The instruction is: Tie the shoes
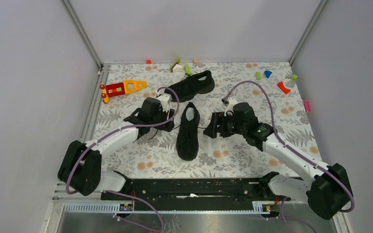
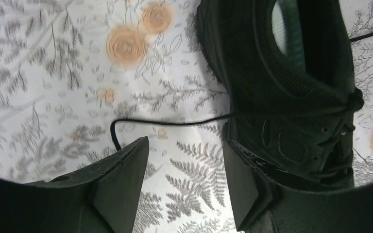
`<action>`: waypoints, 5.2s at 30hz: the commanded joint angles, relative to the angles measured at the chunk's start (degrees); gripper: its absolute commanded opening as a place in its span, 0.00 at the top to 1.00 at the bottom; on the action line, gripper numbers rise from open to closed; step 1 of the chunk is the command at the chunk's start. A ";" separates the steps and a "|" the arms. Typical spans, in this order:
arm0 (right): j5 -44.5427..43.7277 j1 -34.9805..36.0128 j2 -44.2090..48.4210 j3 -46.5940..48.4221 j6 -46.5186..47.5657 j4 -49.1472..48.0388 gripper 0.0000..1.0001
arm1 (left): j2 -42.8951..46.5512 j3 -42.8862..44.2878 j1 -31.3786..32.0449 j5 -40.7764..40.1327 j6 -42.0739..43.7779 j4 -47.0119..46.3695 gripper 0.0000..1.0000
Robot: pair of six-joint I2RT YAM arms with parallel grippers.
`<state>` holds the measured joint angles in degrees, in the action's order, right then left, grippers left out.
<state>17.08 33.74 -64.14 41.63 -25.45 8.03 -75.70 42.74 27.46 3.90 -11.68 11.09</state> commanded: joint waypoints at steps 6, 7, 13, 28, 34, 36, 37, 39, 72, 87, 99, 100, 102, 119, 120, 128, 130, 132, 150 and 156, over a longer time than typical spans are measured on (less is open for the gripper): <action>-0.55 0.40 5.33 5.05 2.56 6.30 0.18 | -15.87 14.81 0.93 5.26 16.48 9.65 0.40; -0.72 0.45 5.68 5.31 3.07 7.05 0.17 | -17.04 15.46 0.84 5.54 16.99 10.36 0.40; 0.65 0.44 5.86 5.78 3.74 7.10 0.17 | -19.93 16.50 0.90 6.06 18.54 11.34 0.40; 1.38 0.50 7.60 5.14 3.97 7.06 0.17 | -22.06 20.85 1.32 6.66 20.29 16.59 0.40; 2.04 0.40 6.90 5.74 3.20 7.07 0.17 | -23.18 23.46 1.62 5.71 26.01 20.64 0.42; 2.53 0.44 6.96 6.15 3.00 7.13 0.18 | -24.01 24.47 1.98 6.25 28.77 22.24 0.43; 2.53 0.41 7.01 6.35 2.88 7.13 0.18 | -23.94 24.40 2.39 6.57 30.19 22.24 0.43; 2.33 0.41 7.21 6.66 2.97 7.64 0.17 | -23.24 23.84 3.19 7.00 33.20 22.00 0.41; 0.75 0.45 9.21 8.25 1.87 12.54 0.20 | -23.45 25.74 3.74 -0.58 36.97 22.05 0.97; 3.24 0.56 -0.09 11.61 2.32 2.86 0.23 | 3.43 2.25 3.89 8.51 14.78 -5.54 1.00; 6.24 5.37 -14.06 19.95 9.49 -6.35 0.51 | 18.12 -13.43 3.95 7.41 0.84 -24.28 1.00; 6.90 5.76 -15.68 20.97 11.04 -7.07 0.51 | 18.75 -14.36 3.96 6.80 0.70 -25.23 1.00; 9.06 6.46 -18.85 22.64 14.60 -10.29 0.51 | 19.18 -16.48 4.00 6.43 0.45 -28.69 1.00; 19.13 7.69 -32.71 25.45 24.43 -23.21 0.50 | 21.28 -21.21 4.15 9.37 0.55 -36.06 1.00; 19.44 7.82 -32.75 25.29 23.93 -24.03 0.50 | 21.27 -21.13 4.17 9.71 0.73 -35.87 1.00; 20.67 9.49 -32.75 26.14 24.40 -22.65 0.55 | 20.55 -20.08 4.53 10.42 2.04 -34.45 1.00; 20.33 9.67 -32.87 26.32 24.55 -22.01 0.59 | 20.88 -20.13 4.46 9.70 2.41 -34.13 1.00; 19.89 9.70 -32.93 26.39 24.65 -21.43 0.67 | 21.38 -20.45 4.53 9.03 2.63 -34.12 1.00; 12.99 9.78 -31.09 23.96 29.80 -18.36 0.60 | 22.80 -21.38 4.48 7.10 2.81 -34.20 1.00; 13.21 9.88 -31.02 24.01 30.82 -17.56 0.64 | 22.61 -21.12 4.53 7.03 2.81 -34.03 1.00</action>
<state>30.89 43.09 -97.01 65.36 3.11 -10.22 -53.95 21.67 31.77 11.75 -9.26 -19.59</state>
